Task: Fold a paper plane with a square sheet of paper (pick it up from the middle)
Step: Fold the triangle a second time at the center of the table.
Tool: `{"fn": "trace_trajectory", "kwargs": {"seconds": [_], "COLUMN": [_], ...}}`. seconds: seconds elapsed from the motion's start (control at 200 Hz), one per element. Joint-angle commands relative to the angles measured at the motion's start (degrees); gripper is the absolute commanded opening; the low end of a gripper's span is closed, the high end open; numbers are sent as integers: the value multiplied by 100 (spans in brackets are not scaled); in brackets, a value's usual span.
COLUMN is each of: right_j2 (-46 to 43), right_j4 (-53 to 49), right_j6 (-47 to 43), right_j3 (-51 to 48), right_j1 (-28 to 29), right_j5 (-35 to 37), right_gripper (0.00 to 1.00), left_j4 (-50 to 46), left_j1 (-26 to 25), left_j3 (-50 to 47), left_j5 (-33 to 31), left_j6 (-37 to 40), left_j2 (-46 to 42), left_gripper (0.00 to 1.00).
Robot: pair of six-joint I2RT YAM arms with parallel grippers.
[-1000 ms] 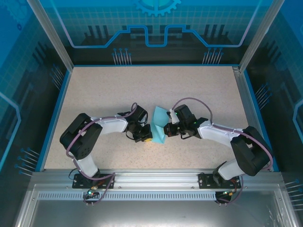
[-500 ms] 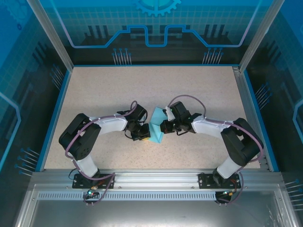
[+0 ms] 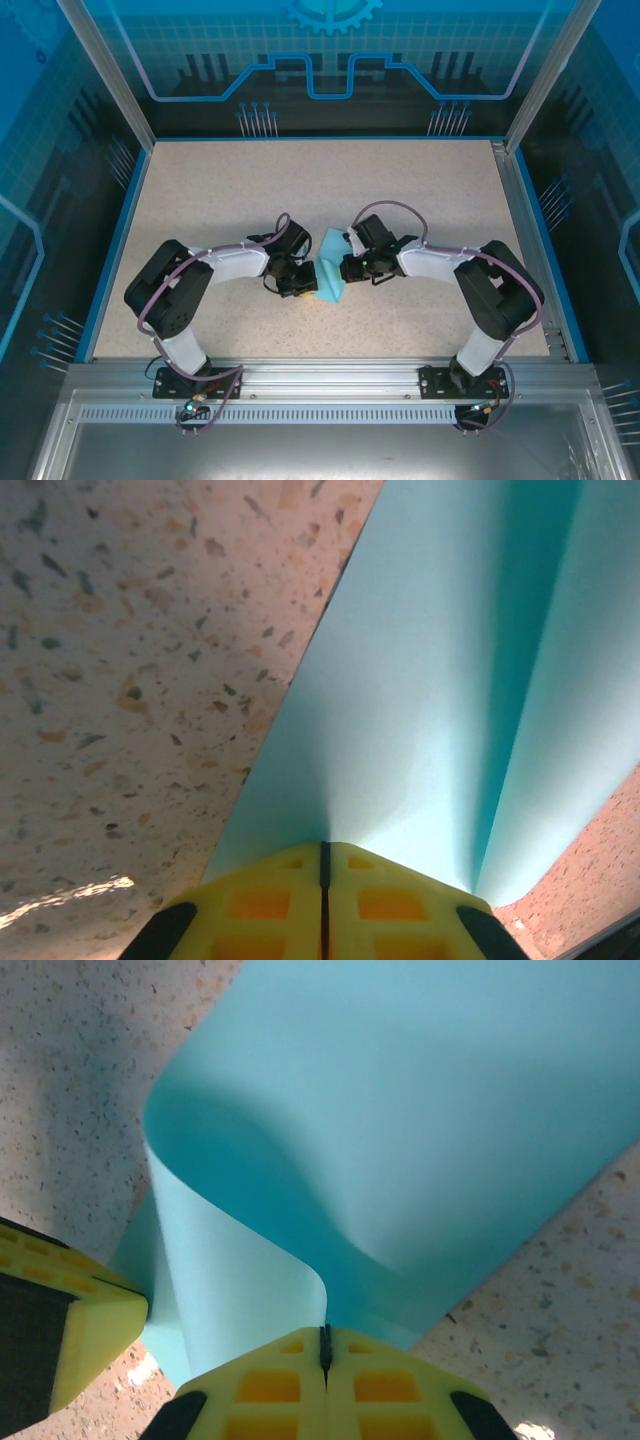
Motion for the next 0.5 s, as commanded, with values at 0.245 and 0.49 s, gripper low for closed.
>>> {"fn": "trace_trajectory", "kwargs": {"seconds": [0.245, 0.49], "right_j2": [147, 222], "right_j4": [-332, -288], "right_j6": [-216, -230], "right_j3": [268, 274], "right_j1": [81, 116], "right_j5": [251, 102], "right_gripper": [4, 4], "left_j4": [-347, -349], "left_j1": [48, 47], "left_j3": [112, 148], "left_j5": [-179, -138], "left_j6": [126, 153], "left_j2": [-14, -26], "left_gripper": [9, 10]}}
